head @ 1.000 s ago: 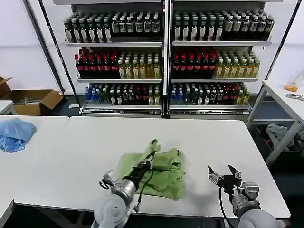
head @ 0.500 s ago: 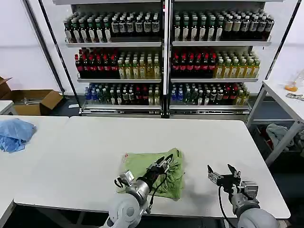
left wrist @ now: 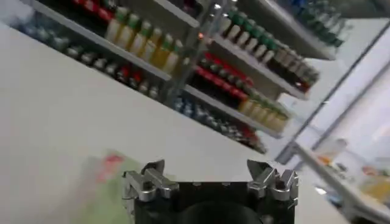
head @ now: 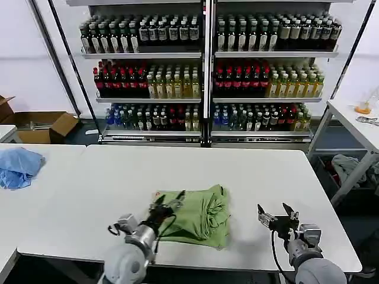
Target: Fold and organize the clothes.
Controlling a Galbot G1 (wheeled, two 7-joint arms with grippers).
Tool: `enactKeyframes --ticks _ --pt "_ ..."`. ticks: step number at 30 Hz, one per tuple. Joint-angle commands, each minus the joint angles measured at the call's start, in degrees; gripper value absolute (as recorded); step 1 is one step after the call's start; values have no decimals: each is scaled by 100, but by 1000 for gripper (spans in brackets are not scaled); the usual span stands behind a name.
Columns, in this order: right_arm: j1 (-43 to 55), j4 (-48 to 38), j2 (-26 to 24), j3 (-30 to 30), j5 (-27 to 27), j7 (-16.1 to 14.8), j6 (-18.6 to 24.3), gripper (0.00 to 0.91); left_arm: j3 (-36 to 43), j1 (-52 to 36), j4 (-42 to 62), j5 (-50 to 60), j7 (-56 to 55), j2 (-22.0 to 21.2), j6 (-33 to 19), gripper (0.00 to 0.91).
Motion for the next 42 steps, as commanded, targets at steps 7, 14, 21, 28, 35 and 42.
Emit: enactKeyframes --ticks 7,14,21,28,35,42 --pt "-37 23 14 32 -6 8 -7 907 -410 327 297 804 -124 222 315 907" --pt "-59 55 36 55 -11 13 -14 907 -199 96 671 1115 -108 59 290 907" --pt "-99 92 35 92 -13 16 -20 907 -94 147 645 877 -9 39 267 413" --pt "-114 127 57 93 -20 26 -32 907 -131 223 568 401 112 22 195 30" --pt "-148 166 92 90 -43 34 -39 907 -306 324 513 -274 280 -28 65 20" --pt "-192 195 136 101 -57 35 -35 907 -796 242 562 -2368 328 -122 122 30"
